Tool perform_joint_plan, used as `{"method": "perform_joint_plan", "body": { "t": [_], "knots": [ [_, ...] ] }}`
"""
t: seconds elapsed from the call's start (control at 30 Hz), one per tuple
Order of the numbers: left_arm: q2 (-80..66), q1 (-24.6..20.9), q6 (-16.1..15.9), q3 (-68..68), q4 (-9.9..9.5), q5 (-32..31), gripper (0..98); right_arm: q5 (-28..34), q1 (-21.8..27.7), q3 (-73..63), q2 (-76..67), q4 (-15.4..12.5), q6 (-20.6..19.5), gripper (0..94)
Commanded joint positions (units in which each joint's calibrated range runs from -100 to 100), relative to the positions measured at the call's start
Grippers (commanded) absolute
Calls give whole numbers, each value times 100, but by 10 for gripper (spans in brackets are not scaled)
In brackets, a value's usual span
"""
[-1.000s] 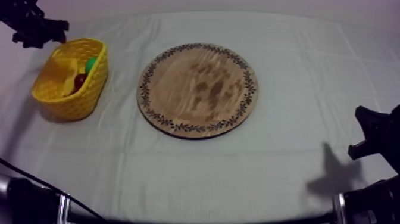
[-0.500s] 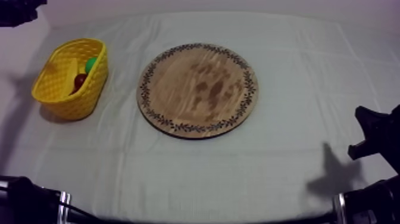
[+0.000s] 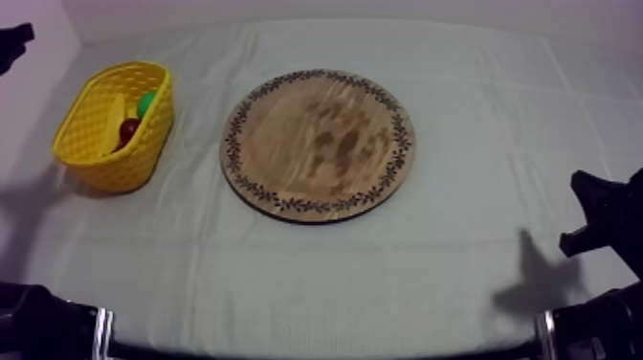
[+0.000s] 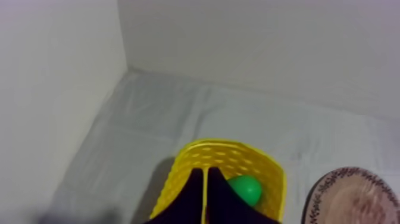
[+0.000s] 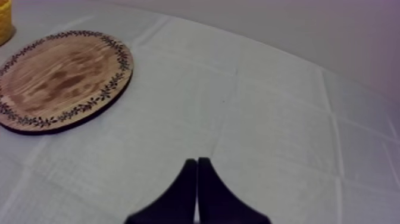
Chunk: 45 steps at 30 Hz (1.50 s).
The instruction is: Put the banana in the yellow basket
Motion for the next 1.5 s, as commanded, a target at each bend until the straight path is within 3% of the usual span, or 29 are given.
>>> {"method": "perform_joint_plan", "body": {
  "t": [0.0, 0.2, 0.6, 0.77, 1.1, 1.47],
  "knots": [
    [-1391, 8, 16, 793, 59, -66, 1, 0, 0, -3, 0, 2, -1, 3],
    [-2969, 40, -89, 2046, 216, -127, 0, 0, 0, -3, 0, 2, -1, 3],
    [-5151, 262, -281, 4106, 234, -135, 0, 0, 0, -3, 0, 2, -1, 3],
    [-5399, 244, -374, 4645, 251, -323, 0, 0, 0, -3, 0, 2, -1, 3],
    [-5448, 187, -821, 4949, 638, -347, 0, 0, 0, -3, 0, 2, -1, 3],
    [-5449, 157, -951, 4959, 698, -298, 0, 0, 0, -3, 0, 2, -1, 3]
  ]
}}
